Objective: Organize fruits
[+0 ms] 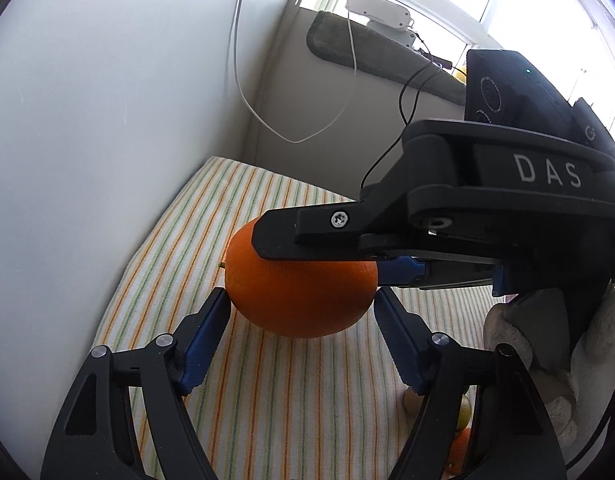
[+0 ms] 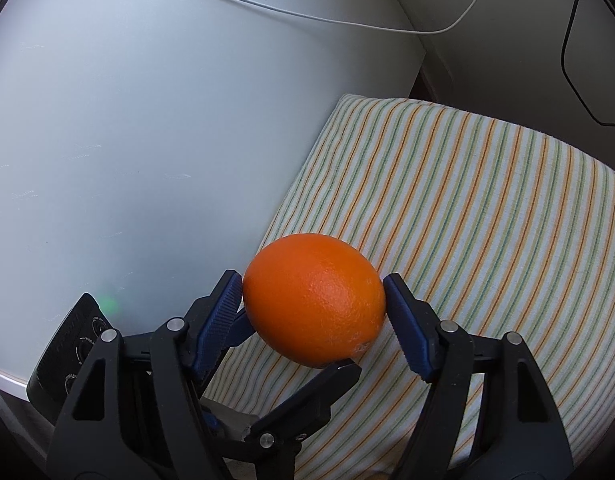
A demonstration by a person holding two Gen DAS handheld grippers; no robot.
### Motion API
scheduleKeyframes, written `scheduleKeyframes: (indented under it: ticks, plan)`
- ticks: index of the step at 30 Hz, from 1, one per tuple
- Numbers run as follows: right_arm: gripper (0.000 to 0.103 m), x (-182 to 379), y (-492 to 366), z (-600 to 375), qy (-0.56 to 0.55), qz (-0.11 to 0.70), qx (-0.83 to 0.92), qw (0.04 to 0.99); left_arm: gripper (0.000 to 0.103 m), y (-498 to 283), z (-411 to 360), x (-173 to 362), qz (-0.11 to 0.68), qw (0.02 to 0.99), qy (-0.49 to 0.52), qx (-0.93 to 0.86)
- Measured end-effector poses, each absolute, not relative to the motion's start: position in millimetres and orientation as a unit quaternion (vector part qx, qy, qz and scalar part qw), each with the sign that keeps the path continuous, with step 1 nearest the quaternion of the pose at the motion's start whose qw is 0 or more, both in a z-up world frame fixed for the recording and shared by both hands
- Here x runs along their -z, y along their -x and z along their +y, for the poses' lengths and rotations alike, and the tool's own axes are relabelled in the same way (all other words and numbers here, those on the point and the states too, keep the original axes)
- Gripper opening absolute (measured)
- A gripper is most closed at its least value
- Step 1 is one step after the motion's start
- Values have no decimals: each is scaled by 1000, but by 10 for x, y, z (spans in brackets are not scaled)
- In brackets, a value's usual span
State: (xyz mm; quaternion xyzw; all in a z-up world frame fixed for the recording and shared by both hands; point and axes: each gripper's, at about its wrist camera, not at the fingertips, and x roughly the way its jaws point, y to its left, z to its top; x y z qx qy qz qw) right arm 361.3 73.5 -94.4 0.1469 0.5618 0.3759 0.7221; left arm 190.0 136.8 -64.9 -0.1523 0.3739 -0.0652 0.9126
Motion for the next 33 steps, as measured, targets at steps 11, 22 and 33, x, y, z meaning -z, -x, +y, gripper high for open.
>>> scheduleKeyframes:
  ticks: [11,22,33]
  plan:
    - [75,705,-3494,466,-153,544,-379,732,74,-1820,1162,397,357,921,136,74]
    - [75,452,-3379,67,-158,524,-379,746,74,-1745,812,147,339,929,116,92]
    - [75,339,-3298,-495,-168,510,-356,765,74,-1866,344,23,337,927,102,126]
